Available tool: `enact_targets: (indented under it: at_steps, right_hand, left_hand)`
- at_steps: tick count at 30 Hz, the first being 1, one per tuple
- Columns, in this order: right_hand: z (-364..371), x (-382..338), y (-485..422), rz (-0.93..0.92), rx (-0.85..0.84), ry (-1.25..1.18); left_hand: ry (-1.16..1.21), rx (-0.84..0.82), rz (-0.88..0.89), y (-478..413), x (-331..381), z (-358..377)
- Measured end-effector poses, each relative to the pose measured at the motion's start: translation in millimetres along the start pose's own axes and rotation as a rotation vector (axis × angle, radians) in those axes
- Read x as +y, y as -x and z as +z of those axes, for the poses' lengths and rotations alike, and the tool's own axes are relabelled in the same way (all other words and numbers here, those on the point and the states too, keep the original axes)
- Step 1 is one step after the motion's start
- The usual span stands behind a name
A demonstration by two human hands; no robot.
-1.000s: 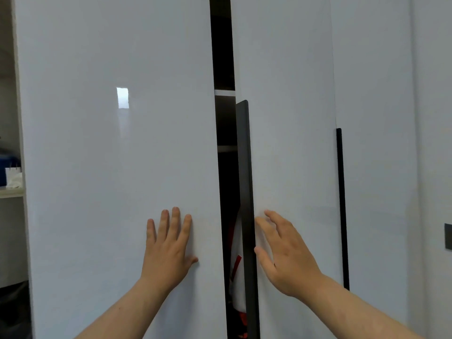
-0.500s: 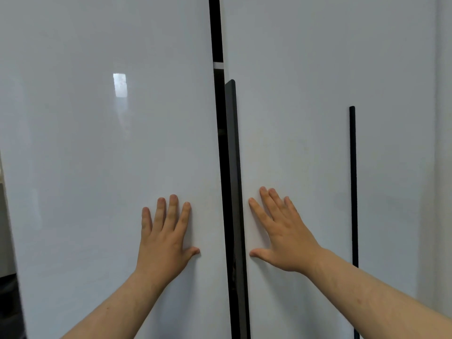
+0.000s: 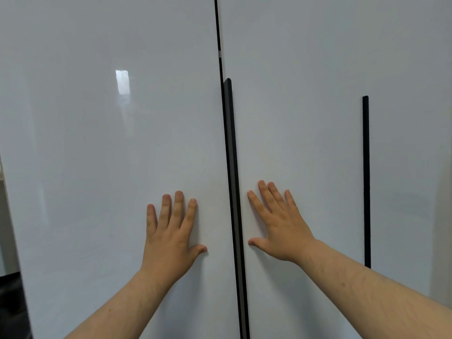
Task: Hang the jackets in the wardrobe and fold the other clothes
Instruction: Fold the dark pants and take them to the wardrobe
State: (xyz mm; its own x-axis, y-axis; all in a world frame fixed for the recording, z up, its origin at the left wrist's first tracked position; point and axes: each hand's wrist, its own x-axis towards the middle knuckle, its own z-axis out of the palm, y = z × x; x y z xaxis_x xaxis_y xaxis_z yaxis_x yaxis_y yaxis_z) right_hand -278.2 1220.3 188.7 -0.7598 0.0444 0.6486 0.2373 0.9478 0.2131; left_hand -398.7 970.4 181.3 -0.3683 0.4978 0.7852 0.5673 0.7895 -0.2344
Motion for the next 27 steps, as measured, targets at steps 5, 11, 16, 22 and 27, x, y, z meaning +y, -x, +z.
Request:
enact_targets:
  at_steps: [5, 11, 16, 22, 27]
  right_hand:
    - [5, -1, -5, 0.014, -0.002, 0.013]
    - [10, -2, -9, 0.029, -0.007, 0.019]
    - [15, -3, -12, 0.045, -0.012, 0.025]
    - [17, -3, -13, 0.058, -0.022, 0.042]
    - [15, -9, -10, 0.090, -0.061, 0.017]
  left_hand:
    - [0.014, 0.006, 0.000, 0, 1, 0]
    - [0.012, 0.004, 0.000, 0, 0, -1]
    - [0.017, 0.008, 0.010, 0, 0, -1]
    - [0.016, -0.002, 0.006, 0, 1, -2]
    - [-0.009, -0.034, -0.003, -1, 3, -5]
